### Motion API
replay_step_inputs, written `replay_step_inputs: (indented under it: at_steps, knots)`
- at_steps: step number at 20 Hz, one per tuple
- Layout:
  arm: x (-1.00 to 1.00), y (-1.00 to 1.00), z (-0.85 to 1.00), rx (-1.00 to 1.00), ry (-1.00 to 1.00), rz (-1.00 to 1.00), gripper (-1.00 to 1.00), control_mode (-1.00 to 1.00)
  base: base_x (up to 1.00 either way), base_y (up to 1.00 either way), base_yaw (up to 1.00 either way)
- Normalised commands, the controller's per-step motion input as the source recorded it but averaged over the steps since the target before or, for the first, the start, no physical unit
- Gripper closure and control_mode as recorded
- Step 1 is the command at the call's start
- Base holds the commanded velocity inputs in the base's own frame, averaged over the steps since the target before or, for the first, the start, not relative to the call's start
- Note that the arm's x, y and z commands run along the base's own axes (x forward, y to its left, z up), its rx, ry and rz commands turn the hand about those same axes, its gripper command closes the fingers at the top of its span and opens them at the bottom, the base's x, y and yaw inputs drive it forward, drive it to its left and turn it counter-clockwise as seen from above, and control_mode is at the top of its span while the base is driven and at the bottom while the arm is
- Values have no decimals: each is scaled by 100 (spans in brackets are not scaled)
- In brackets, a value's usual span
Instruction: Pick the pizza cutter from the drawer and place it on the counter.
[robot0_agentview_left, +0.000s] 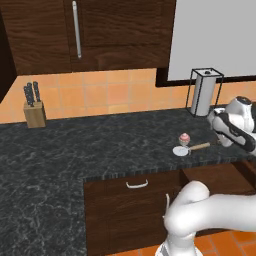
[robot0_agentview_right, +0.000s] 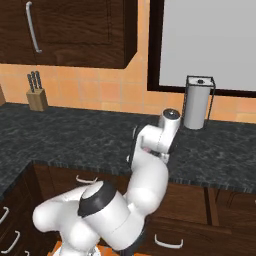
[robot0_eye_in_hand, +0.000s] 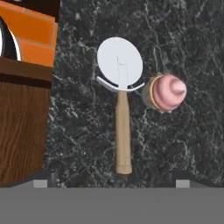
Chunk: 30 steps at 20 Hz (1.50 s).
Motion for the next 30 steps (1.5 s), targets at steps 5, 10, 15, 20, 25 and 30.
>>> replay_step_inputs:
  at_steps: [5, 10, 15, 20, 25, 30]
  knots:
    - [-44, 55, 30, 0, -35, 7, -100, -100, 0, 0, 0]
    - [-20, 40, 63, 0, -20, 9, -100, -100, 0, 0, 0]
    - [-26, 39, 61, -3, -13, 6, -100, -100, 0, 0, 0]
    - [-19, 33, 55, -7, -4, 7, -100, -100, 0, 0, 0]
    - [-30, 25, 60, -7, -7, 9, -100, -100, 0, 0, 0]
    - [-39, 24, 53, -8, -7, 10, -100, -100, 0, 0, 0]
